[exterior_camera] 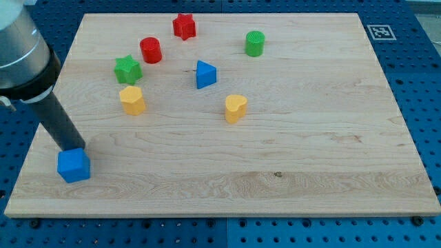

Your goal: Slide the green star closer to the yellow hexagon

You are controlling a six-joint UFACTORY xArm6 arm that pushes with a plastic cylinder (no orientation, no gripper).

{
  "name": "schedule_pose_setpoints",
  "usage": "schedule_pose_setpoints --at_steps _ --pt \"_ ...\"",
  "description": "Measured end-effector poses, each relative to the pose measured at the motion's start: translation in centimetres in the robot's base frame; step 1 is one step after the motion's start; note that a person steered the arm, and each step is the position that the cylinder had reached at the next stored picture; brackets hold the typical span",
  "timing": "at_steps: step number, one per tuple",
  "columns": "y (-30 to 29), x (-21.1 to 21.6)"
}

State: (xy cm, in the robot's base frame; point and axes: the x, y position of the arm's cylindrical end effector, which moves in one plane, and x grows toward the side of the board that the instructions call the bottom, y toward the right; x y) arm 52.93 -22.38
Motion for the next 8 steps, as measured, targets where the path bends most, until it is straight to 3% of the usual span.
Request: schedule_pose_setpoints --at_steps 1,5,8 --pt "0.7 0.1" --pt "1.7 -17.5" --pt "1.8 -22.0"
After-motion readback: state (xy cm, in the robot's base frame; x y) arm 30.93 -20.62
